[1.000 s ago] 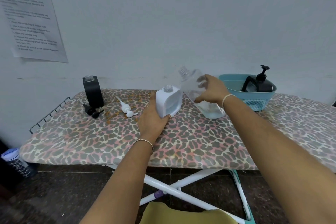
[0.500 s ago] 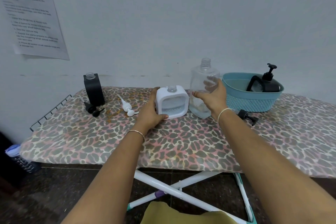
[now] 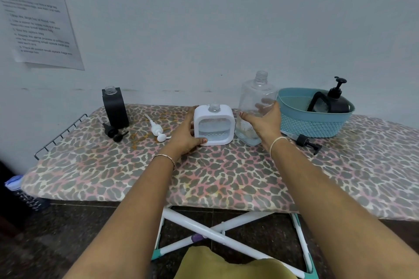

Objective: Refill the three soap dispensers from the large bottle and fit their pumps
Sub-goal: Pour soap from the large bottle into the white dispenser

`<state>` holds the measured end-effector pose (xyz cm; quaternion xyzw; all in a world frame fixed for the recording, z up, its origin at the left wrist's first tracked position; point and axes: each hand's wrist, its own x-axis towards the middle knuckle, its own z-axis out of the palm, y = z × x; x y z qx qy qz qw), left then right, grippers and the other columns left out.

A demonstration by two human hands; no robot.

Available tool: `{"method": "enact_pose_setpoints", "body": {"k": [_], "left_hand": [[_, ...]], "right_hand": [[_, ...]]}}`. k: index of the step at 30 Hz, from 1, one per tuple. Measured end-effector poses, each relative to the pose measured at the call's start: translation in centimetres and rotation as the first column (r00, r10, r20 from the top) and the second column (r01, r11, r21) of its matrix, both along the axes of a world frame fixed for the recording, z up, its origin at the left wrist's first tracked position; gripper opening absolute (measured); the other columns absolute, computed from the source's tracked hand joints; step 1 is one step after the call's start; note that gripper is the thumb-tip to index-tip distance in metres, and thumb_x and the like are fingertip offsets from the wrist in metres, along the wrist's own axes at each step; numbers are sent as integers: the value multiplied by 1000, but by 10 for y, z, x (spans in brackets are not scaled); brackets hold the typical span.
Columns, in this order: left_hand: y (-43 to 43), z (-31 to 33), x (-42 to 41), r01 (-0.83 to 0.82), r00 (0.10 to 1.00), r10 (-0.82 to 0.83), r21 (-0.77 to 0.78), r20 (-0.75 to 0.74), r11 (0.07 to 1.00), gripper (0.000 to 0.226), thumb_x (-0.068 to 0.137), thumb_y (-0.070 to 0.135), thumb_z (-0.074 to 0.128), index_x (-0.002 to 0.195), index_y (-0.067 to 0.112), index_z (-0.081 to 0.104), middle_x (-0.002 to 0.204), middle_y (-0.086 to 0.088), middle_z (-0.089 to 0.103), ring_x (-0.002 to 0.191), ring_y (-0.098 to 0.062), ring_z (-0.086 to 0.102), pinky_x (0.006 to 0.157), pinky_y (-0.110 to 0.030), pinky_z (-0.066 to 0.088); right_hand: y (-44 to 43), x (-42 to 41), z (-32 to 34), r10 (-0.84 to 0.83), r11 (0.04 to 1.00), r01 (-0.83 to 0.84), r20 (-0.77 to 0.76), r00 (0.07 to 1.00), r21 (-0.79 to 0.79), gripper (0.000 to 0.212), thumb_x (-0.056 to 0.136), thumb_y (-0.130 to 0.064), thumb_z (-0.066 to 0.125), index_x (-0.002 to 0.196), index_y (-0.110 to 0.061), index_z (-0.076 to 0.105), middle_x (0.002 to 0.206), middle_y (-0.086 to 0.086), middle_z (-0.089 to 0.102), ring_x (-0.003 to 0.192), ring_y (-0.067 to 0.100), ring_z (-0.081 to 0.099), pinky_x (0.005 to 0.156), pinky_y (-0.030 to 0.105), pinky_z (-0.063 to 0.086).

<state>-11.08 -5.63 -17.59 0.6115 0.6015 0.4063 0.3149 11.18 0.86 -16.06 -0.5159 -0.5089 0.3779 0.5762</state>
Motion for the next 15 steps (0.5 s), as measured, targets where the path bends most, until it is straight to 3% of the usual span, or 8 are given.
{"method": "enact_pose_setpoints", "body": {"k": [4, 6, 8, 10, 12, 15], "left_hand": [[-5, -3, 6, -100, 995, 100, -6, -5, 995, 95, 74, 5, 80, 149, 28, 27, 136, -6, 54, 125, -24, 50, 102, -45, 45], [-11, -2, 11, -148, 988, 149, 32, -42, 988, 88, 72, 7, 81, 146, 23, 35, 133, -5, 56, 123, -23, 52, 97, -36, 47], [-17, 0, 15, -173, 981, 178, 66, -76, 983, 82, 72, 7, 80, 142, 20, 40, 131, -4, 58, 120, -21, 54, 89, -28, 45], [-22, -1, 16, -211, 971, 218, 87, -93, 974, 77, 73, 9, 79, 141, 17, 43, 133, -6, 57, 118, -22, 56, 90, -31, 48], [-27, -1, 12, -277, 955, 284, 87, -90, 957, 73, 74, 6, 77, 139, 14, 45, 130, -6, 59, 103, -22, 64, 88, -38, 54], [-35, 2, 4, -384, 912, 397, 128, -100, 914, 55, 75, -6, 66, 126, 12, 57, 112, -3, 64, 80, -15, 65, 76, -31, 57]], "right_hand": [[-8, 1, 2, -5, 1000, 6, 27, 1000, -13, 77, 57, -18, 91, 115, -24, 41, 115, -1, 54, 106, 17, 56, 99, 37, 47], [-15, 1, 0, -20, 1000, 21, 56, 998, -4, 81, 55, -19, 92, 118, -23, 41, 117, -1, 54, 107, 17, 56, 99, 37, 47], [-25, -1, -3, -65, 998, 65, 72, 995, -3, 88, 55, -22, 92, 126, -18, 42, 124, 1, 53, 112, 19, 55, 102, 36, 45], [-37, -5, -6, -158, 987, 161, 131, 979, -10, 93, 57, -30, 90, 134, -14, 40, 132, 4, 50, 120, 21, 50, 106, 38, 42], [-51, -10, -9, -255, 963, 269, 244, 936, -29, 100, 60, -41, 87, 140, -11, 35, 141, 6, 42, 130, 24, 41, 110, 43, 35], [-71, -20, -12, -333, 928, 370, 350, 876, -43, 101, 62, -47, 83, 140, -9, 32, 141, 9, 37, 132, 26, 36, 111, 44, 31]]}}
